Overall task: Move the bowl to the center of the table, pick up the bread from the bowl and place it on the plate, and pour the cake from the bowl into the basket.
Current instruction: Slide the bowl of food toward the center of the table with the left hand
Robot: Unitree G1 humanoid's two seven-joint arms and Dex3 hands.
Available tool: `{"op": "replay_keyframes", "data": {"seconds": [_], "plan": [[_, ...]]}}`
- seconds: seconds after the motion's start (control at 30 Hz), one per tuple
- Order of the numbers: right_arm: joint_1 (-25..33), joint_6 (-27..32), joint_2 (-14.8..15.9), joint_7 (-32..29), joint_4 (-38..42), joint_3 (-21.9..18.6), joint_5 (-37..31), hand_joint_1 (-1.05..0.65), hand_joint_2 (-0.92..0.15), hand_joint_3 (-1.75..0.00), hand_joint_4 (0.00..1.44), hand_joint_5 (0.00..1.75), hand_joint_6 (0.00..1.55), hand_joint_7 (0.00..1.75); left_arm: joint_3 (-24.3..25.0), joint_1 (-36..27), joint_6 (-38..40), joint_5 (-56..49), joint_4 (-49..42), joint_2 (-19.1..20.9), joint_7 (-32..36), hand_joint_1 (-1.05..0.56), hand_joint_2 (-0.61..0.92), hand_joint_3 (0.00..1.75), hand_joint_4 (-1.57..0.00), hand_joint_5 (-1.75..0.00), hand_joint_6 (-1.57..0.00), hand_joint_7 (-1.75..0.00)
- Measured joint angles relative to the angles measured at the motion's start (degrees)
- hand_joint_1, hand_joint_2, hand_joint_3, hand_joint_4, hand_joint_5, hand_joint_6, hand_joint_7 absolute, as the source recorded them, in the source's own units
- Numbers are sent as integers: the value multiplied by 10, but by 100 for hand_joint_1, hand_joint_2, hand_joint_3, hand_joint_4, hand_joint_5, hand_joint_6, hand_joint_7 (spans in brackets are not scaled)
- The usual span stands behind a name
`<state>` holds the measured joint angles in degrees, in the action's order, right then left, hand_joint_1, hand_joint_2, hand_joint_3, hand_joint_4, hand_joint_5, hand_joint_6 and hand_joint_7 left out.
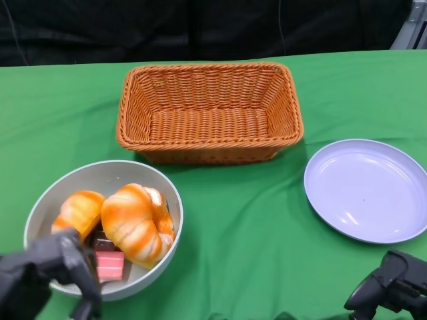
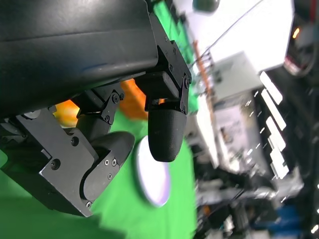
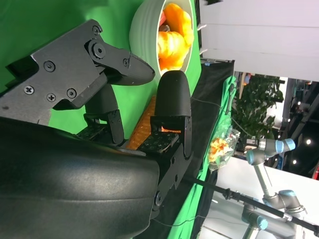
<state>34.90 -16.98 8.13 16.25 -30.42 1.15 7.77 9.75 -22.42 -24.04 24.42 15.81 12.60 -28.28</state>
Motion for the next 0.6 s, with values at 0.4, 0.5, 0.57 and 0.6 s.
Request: {"op": "replay_keyframes", "data": {"seconds": [0.4, 0.5, 0.57, 0.6], "plan": [[-7, -3, -6, -14, 8, 14, -31, -16, -53, -93, 72, 156, 70, 123, 70, 39, 45, 50, 31, -15, 58, -22, 72, 70, -74, -136, -80, -91], [-11, -5, -6, -13, 13, 16, -31, -17, -53, -92, 72, 157, 70, 123, 89, 70, 20, 32, -5, -23, 67, -35, 86, 33, -75, -112, -85, -61], [-14, -6, -7, -13, 16, 17, -32, -19, -54, -90, 72, 157, 70, 122, 105, 92, 1, 12, -37, -22, 73, -44, 91, 19, -74, -83, -88, -33], [-15, -6, -7, -14, 18, 17, -32, -20, -54, -89, 72, 157, 70, 122, 113, 100, -4, 5, -48, -21, 76, -48, 92, 19, -72, -63, -86, -18]]}}
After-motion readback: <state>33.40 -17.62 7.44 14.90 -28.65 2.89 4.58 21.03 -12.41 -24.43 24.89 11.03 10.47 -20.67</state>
